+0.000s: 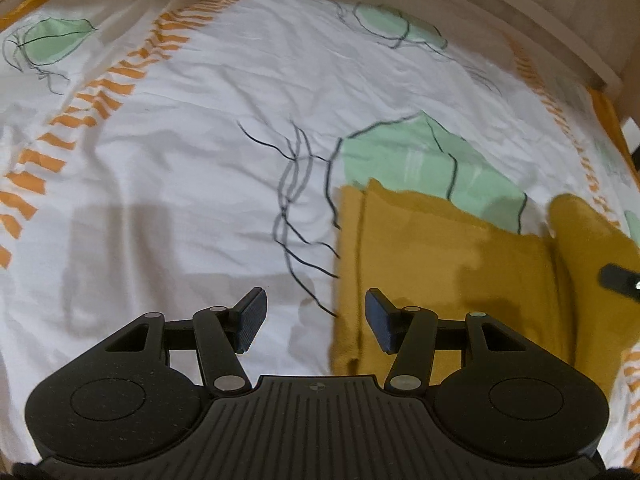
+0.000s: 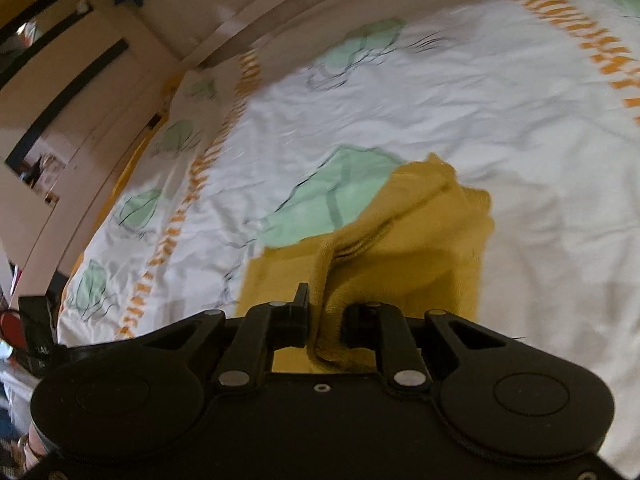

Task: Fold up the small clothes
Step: 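Close the right tool on the sweater's side edge, then fold the held side edge over the sweater body, open right tool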

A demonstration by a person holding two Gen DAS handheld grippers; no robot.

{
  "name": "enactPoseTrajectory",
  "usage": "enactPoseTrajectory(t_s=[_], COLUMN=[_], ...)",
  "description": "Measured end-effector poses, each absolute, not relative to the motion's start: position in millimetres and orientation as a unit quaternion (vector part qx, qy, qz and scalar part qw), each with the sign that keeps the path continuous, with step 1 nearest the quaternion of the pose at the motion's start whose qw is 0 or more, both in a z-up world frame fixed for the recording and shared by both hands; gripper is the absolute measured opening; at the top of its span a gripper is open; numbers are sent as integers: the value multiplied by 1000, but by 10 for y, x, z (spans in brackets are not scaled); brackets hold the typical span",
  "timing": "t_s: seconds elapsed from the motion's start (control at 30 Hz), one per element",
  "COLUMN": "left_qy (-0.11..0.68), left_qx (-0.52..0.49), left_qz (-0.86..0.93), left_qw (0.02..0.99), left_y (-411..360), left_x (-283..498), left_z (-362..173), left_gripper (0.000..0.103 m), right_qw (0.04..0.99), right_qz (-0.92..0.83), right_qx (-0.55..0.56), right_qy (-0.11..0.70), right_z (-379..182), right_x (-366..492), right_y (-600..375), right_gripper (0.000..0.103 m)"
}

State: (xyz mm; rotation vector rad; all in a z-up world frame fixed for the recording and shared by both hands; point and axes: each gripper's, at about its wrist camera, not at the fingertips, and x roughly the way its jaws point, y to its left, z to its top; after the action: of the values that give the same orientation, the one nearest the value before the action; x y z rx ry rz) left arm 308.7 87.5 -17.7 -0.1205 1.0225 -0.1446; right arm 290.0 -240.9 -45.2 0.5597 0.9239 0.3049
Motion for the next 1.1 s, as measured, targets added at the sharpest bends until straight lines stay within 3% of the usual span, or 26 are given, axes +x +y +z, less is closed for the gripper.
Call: enactPoseTrajectory(t_s=[0.63, 0.77, 1.1], left_qy=[491, 493, 497], left_qx=[-125, -124, -124], left_qz=[-75, -75, -71], left_qw=[859, 858, 856], left_y=[1218, 1222, 1236], left_x=[3141, 3152, 3161], left_z=[-165, -177, -194], left_gripper=[53, 53, 53], right_qw=[856, 854, 867], right_qz=[151, 177, 223], right_qx=[126, 128, 194], right_qy=[478, 472, 402], right_z=[-817, -864, -520], right_x=[3066, 3083, 2888], right_y=[-940, -826, -1079], right_gripper=[26, 38, 38])
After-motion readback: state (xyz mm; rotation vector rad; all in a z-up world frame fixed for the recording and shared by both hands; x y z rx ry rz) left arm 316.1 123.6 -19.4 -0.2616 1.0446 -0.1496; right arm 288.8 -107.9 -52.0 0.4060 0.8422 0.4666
